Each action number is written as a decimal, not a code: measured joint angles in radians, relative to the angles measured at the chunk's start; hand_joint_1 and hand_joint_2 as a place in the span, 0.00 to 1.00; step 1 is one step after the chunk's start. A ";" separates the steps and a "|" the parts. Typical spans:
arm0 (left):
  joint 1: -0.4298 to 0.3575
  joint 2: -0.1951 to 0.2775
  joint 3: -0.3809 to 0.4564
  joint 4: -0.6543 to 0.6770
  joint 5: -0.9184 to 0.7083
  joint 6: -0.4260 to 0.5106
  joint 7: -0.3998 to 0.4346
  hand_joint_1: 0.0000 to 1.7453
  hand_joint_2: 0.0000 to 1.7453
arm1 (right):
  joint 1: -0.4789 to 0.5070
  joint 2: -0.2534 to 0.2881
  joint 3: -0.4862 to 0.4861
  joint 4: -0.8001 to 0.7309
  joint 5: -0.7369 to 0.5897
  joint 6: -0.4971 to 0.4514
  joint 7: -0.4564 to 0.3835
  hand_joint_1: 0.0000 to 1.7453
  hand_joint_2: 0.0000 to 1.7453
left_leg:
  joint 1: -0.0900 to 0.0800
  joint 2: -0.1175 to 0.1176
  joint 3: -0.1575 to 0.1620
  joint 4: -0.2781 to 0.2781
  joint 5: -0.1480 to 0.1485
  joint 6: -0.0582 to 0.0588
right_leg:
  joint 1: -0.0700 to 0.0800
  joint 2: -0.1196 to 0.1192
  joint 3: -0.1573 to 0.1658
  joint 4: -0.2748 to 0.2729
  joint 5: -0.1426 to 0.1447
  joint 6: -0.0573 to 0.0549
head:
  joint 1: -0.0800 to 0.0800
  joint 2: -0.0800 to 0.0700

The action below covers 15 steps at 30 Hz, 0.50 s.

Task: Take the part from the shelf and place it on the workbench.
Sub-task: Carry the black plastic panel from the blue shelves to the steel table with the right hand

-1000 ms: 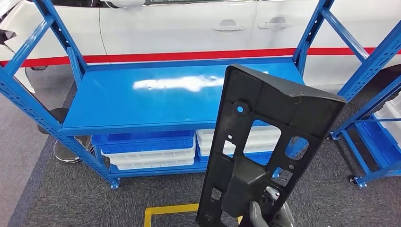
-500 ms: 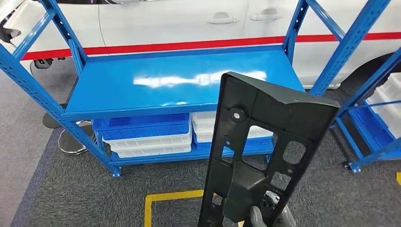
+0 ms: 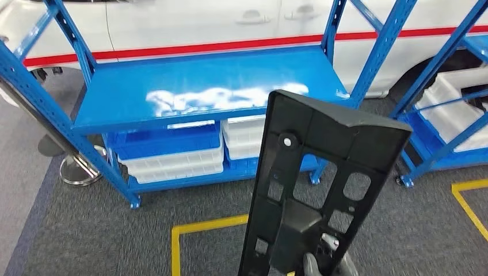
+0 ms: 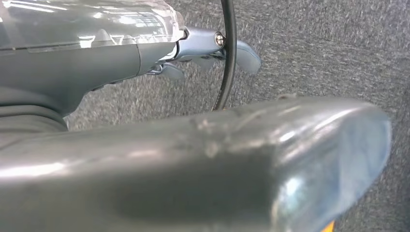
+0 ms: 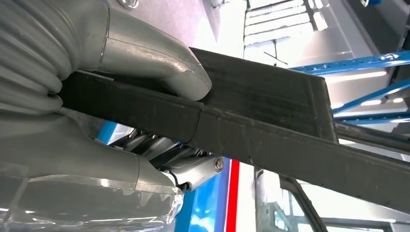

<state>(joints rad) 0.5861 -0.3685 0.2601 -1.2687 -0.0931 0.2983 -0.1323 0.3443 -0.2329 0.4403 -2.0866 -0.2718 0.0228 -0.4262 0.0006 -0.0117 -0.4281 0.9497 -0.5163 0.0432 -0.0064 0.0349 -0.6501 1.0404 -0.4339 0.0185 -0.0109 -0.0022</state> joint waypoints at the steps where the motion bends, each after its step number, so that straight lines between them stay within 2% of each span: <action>1: 0.001 0.000 -0.002 0.000 0.001 0.000 0.000 0.00 0.00 | 0.000 -0.002 0.000 0.000 0.000 0.002 0.000 1.00 1.00 | 0.002 0.013 -0.013 -0.002 0.013 0.004 | -0.003 -0.012 -0.014 0.046 -0.054 0.004 | 0.001 0.000; 2: 0.002 0.000 -0.004 0.000 0.002 0.000 -0.001 0.00 0.00 | -0.001 -0.003 0.000 0.000 0.000 0.004 0.001 1.00 1.00 | 0.001 0.025 -0.029 -0.002 0.025 0.007 | -0.006 -0.020 -0.028 0.107 -0.109 0.011 | 0.001 0.000; 3: 0.003 0.000 -0.006 0.000 0.003 0.000 -0.002 0.00 0.00 | -0.001 -0.004 0.001 0.000 -0.001 0.006 0.001 1.00 1.00 | 0.001 0.038 -0.046 0.000 0.037 0.006 | -0.010 -0.024 -0.040 0.170 -0.146 0.018 | 0.001 0.000; 4: 0.004 0.000 -0.008 0.000 0.005 -0.001 -0.002 0.00 0.00 | -0.001 -0.005 0.001 0.001 -0.001 0.007 0.002 1.00 1.00 | 0.002 0.051 -0.063 0.004 0.047 0.005 | -0.015 -0.026 -0.042 0.219 -0.156 0.026 | 0.001 0.000; 5: 0.004 0.000 -0.010 0.000 0.005 -0.003 -0.004 0.00 0.00 | -0.001 -0.006 0.001 0.001 -0.002 0.008 0.002 1.00 1.00 | 0.003 0.064 -0.082 0.009 0.055 0.001 | -0.020 -0.029 -0.032 0.243 -0.139 0.033 | 0.001 0.000; 6: 0.003 0.000 -0.011 0.000 0.006 -0.007 -0.006 0.00 0.00 | -0.001 -0.006 0.001 0.001 -0.002 0.008 0.002 1.00 1.00 | 0.004 0.076 -0.101 0.018 0.062 -0.003 | -0.026 -0.035 -0.005 0.235 -0.106 0.040 | 0.001 0.000; 7: 0.003 0.000 -0.011 0.000 0.004 -0.011 -0.009 0.00 0.00 | -0.001 -0.007 0.001 0.001 -0.002 0.009 0.003 1.00 1.00 | 0.006 0.087 -0.119 0.028 0.066 -0.008 | -0.031 -0.048 0.039 0.196 -0.075 0.045 | 0.001 0.000; 8: 0.002 0.000 -0.011 -0.001 0.000 -0.016 -0.013 0.00 0.00 | -0.002 -0.007 0.001 0.001 -0.002 0.010 0.003 1.00 1.00 | 0.006 0.097 -0.134 0.041 0.068 -0.014 | -0.035 -0.073 0.098 0.132 -0.067 0.050 | 0.002 0.000; 9: 0.002 0.000 -0.011 -0.002 -0.005 -0.021 -0.018 0.00 0.00 | -0.004 -0.007 0.001 0.001 -0.002 0.012 0.003 1.00 1.00 | 0.005 0.105 -0.145 0.055 0.069 -0.021 | -0.035 -0.097 0.154 0.060 -0.081 0.048 | 0.002 0.000; 10: 0.002 0.000 -0.009 -0.002 -0.012 -0.027 -0.023 0.00 0.00 | -0.006 -0.007 0.001 0.001 -0.002 0.013 0.005 1.00 1.00 | 0.004 0.114 -0.151 0.066 0.071 -0.029 | -0.033 -0.116 0.194 0.003 -0.105 0.040 | 0.001 0.000; 11: 0.001 0.000 -0.005 -0.003 -0.021 -0.034 -0.029 0.00 0.00 | -0.008 -0.007 0.001 0.001 -0.001 0.014 0.006 1.00 1.00 | 0.003 0.123 -0.152 0.072 0.073 -0.037 | -0.029 -0.125 0.215 -0.033 -0.127 0.029 | 0.001 0.000; 12: -0.001 0.000 0.002 -0.004 -0.031 -0.044 -0.036 0.00 0.00 | -0.010 -0.007 0.001 0.000 0.000 0.014 0.008 1.00 1.00 | 0.005 0.134 -0.151 0.075 0.078 -0.045 | -0.025 -0.119 0.215 -0.047 -0.132 0.014 | 0.000 0.000; 13: -0.005 0.000 0.012 -0.004 -0.043 -0.056 -0.044 0.00 0.00 | -0.009 -0.007 0.001 0.000 0.003 0.014 0.011 1.00 1.00 | 0.009 0.135 -0.151 0.077 0.080 -0.055 | -0.024 -0.110 0.207 -0.046 -0.125 0.001 | 0.000 0.000; 14: -0.008 0.001 0.024 -0.004 -0.057 -0.071 -0.055 0.00 0.00 | -0.009 -0.008 0.001 0.000 0.007 0.014 0.014 1.00 1.00 | 0.013 0.122 -0.155 0.086 0.071 -0.063 | -0.023 -0.101 0.198 -0.046 -0.116 -0.010 | 0.000 0.000; 15: -0.012 0.001 0.039 -0.004 -0.071 -0.088 -0.068 0.00 0.00 | -0.010 -0.008 0.000 0.000 0.015 0.014 0.018 1.00 1.00 | 0.016 0.097 -0.165 0.110 0.048 -0.070 | -0.022 -0.091 0.189 -0.047 -0.107 -0.020 | 0.000 0.000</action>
<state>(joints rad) 0.5740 -0.3676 0.2988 -1.2726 -0.1645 0.2105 -0.2004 0.3345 -0.2407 0.4408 -2.0861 -0.2572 0.0370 -0.4080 0.0170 0.0856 -0.5936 1.0594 -0.4688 -0.0266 -0.0283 -0.0559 -0.4609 0.9933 -0.5411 -0.0019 -0.0105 -0.0023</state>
